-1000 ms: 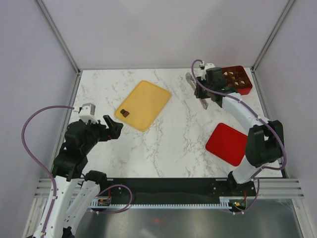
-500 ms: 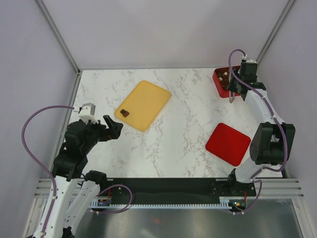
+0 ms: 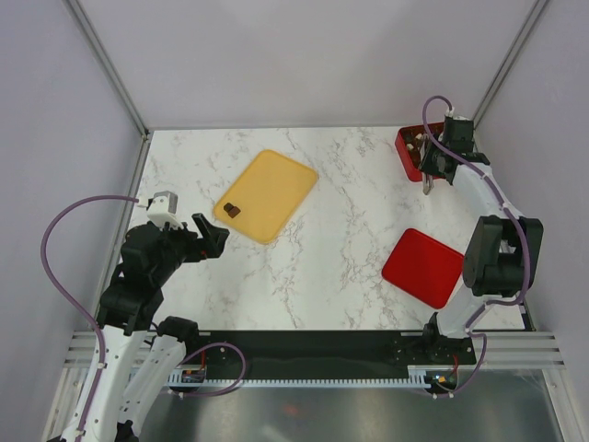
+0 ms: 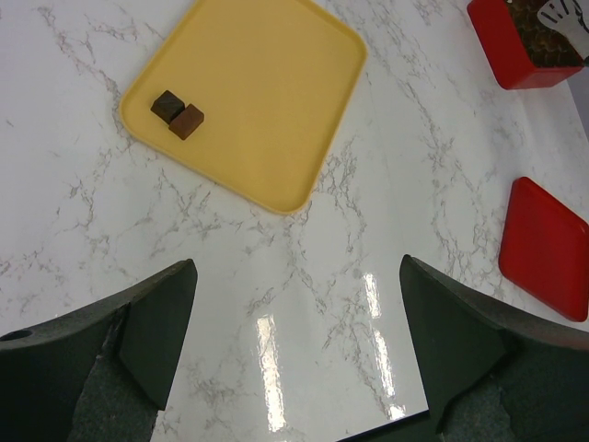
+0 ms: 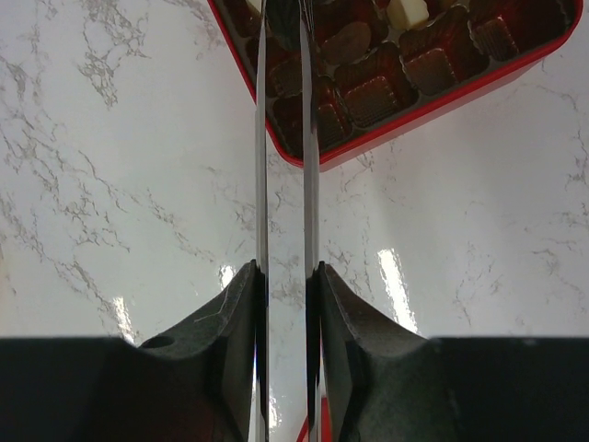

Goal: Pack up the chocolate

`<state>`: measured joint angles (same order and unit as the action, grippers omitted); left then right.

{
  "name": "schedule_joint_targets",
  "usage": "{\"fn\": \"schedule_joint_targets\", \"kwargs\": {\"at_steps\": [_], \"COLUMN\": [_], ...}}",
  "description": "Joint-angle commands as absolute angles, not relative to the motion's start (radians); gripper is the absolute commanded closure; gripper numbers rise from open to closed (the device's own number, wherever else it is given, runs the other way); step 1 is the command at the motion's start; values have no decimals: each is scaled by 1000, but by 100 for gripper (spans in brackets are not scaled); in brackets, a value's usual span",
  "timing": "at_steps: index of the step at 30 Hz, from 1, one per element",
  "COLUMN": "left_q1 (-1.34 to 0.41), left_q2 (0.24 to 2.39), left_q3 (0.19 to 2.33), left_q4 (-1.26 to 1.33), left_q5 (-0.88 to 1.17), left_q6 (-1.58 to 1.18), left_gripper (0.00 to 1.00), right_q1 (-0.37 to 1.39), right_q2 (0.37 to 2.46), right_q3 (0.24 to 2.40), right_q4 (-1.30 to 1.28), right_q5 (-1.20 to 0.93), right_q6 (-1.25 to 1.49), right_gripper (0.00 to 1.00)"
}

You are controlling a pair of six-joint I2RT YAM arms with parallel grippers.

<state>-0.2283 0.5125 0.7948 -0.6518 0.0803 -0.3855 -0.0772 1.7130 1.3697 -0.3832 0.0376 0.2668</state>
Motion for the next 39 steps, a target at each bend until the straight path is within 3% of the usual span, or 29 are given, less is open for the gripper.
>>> {"fn": "schedule_joint_targets", "kwargs": {"at_steps": [1,23,39], "left_q1": [-222,-222,-222], "left_q2": [517,515,509], "left_q3": [788,788,787], "left_q4": [-621,-621,-623], "left_q5": [77,75,72], "left_q6": [-374,-373,-374], "left_gripper": [0,0,0], "right_q1": [-86,-89,-83], "right_q2": [1727,1792,1697], "right_q3": [1393,1397,1414], "right_q4": [-368,-367,-370], "right_q5": [23,21,-33], "right_q6": [278,264,282], "right_gripper": [64,56,52]}}
